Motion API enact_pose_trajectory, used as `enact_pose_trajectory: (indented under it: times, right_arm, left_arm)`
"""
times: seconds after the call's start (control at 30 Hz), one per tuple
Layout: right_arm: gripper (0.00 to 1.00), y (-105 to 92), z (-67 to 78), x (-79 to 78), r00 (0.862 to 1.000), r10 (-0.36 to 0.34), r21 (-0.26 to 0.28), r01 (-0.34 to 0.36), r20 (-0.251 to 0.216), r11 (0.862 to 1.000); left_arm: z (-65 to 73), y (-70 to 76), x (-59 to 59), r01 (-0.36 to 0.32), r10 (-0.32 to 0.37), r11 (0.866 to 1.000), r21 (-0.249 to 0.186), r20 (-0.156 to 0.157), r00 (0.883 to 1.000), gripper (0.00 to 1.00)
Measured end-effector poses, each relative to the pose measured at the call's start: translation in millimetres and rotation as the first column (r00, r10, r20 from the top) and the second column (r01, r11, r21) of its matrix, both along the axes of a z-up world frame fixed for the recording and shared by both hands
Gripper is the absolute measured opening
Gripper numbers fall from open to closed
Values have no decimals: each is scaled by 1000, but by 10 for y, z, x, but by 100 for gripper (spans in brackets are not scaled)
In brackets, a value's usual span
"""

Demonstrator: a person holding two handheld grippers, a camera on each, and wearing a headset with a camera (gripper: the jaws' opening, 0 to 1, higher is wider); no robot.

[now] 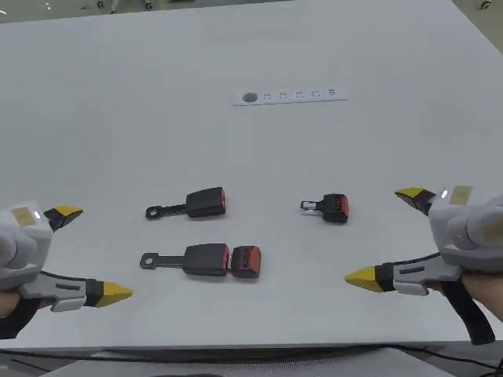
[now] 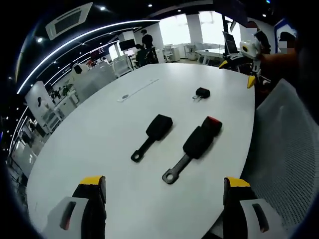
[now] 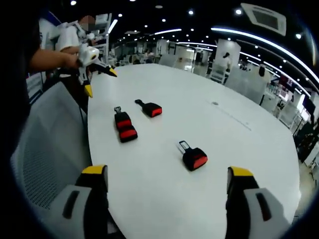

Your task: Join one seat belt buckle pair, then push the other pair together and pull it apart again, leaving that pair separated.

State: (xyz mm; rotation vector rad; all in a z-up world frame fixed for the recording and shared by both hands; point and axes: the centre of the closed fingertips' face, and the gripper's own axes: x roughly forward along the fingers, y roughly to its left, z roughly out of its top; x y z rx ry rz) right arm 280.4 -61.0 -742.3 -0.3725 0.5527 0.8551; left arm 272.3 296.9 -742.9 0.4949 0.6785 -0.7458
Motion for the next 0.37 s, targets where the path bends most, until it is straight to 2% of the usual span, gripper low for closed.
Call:
enact_pose_trajectory:
  times: [0.17, 0.37]
  right_arm:
    - [100, 22, -37, -25, 1000, -9, 8, 9, -18, 1000]
    - [100, 19, -105, -33, 1000, -6, -7, 6, -7, 1000]
  left_arm:
    - [-11, -11, -18, -29, 29, 999, -19, 1, 1000, 100]
    - [-40, -16, -49, -22, 22, 1000, -4, 2, 1000, 100]
